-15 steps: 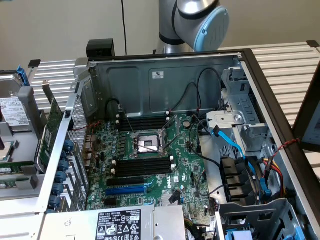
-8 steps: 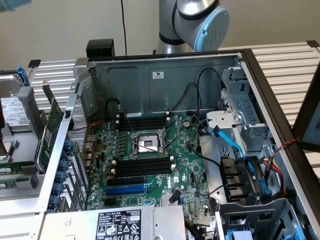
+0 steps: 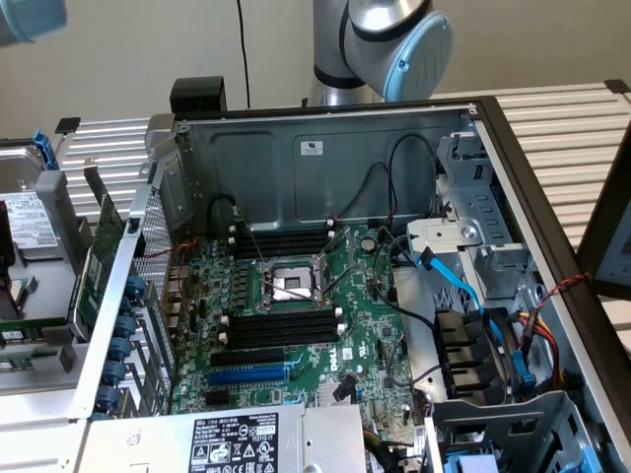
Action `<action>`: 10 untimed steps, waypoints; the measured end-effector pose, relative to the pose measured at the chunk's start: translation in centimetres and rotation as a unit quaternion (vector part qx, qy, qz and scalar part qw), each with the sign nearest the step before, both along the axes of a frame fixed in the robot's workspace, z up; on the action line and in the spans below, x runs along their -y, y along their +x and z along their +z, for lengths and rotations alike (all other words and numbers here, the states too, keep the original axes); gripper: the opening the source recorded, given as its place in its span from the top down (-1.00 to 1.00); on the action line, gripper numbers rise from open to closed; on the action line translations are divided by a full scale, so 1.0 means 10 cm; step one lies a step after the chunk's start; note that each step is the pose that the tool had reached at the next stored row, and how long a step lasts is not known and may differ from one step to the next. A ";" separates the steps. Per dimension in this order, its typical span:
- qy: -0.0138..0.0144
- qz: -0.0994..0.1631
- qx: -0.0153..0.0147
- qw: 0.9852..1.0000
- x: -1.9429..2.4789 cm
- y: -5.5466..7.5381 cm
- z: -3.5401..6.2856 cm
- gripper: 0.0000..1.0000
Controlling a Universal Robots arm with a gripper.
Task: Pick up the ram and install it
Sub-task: 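Pick up the ram and move it above insertion slot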
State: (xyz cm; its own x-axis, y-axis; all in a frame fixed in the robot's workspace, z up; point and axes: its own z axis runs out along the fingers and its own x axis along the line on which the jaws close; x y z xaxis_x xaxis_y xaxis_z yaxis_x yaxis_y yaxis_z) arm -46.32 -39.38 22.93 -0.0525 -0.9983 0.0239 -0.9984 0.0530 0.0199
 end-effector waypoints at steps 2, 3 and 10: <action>0.000 0.000 0.000 1.000 0.005 0.00 -0.036 0.15; 0.000 0.000 0.001 1.000 0.007 0.00 -0.054 0.15; 0.000 0.000 0.002 1.000 0.018 0.00 -0.167 0.15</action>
State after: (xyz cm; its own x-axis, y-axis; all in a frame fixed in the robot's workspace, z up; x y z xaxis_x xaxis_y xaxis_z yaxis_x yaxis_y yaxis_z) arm -46.32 -39.56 21.26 -0.0530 -0.9983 0.0237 -0.9984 0.0534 0.0166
